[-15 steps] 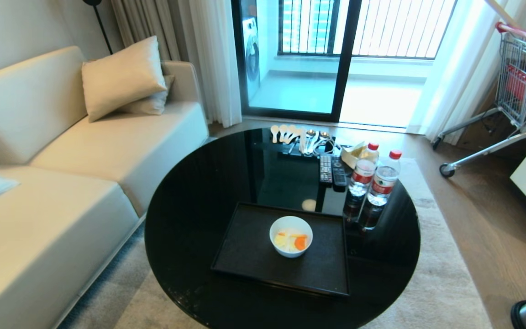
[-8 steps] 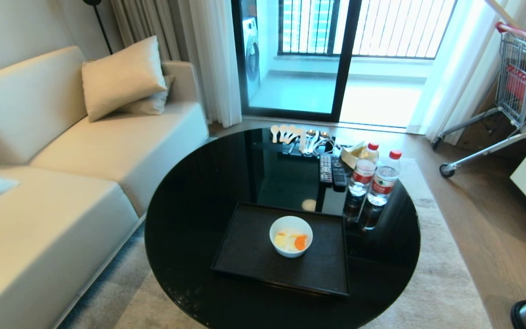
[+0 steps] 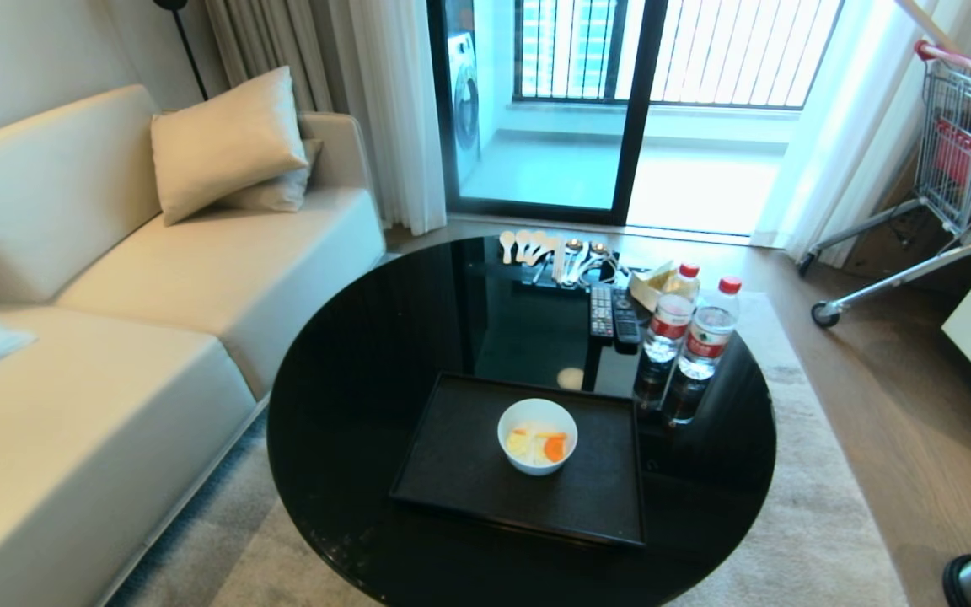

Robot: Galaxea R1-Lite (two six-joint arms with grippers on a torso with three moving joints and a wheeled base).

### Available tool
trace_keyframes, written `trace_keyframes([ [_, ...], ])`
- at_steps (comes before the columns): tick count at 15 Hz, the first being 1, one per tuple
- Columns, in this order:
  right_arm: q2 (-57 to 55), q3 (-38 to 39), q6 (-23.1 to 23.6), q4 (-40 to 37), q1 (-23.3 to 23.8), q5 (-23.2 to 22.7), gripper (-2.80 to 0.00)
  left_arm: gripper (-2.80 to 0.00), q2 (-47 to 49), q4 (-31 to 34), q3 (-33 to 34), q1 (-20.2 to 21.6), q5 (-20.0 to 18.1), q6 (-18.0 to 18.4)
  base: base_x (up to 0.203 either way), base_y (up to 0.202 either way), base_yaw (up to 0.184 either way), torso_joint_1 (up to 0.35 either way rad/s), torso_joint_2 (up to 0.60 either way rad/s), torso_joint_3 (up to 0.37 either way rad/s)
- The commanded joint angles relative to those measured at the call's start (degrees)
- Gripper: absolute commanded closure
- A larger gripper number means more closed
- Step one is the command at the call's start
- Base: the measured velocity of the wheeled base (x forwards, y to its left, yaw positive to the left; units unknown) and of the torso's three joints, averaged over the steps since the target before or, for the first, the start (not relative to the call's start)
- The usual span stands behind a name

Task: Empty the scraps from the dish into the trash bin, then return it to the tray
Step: Pick up the bowl with leftover food

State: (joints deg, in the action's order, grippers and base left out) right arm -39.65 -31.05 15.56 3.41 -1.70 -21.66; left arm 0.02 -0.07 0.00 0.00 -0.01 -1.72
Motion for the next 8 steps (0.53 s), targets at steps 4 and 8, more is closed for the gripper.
trace_keyframes([
  [4, -34.2, -20.4, 1.4, 2.0, -6.5, -4.6, 0.0, 0.0, 0.1, 0.0, 0.0, 0.0, 0.0, 0.0, 0.0, 0.0, 0.0, 0.0, 0.0, 0.0],
  [8, -53.0, -30.2, 1.3, 9.1, -14.4, -5.8, 0.0, 0.0, 0.0, 0.0, 0.0, 0.0, 0.0, 0.0, 0.0, 0.0, 0.0, 0.0, 0.0, 0.0],
])
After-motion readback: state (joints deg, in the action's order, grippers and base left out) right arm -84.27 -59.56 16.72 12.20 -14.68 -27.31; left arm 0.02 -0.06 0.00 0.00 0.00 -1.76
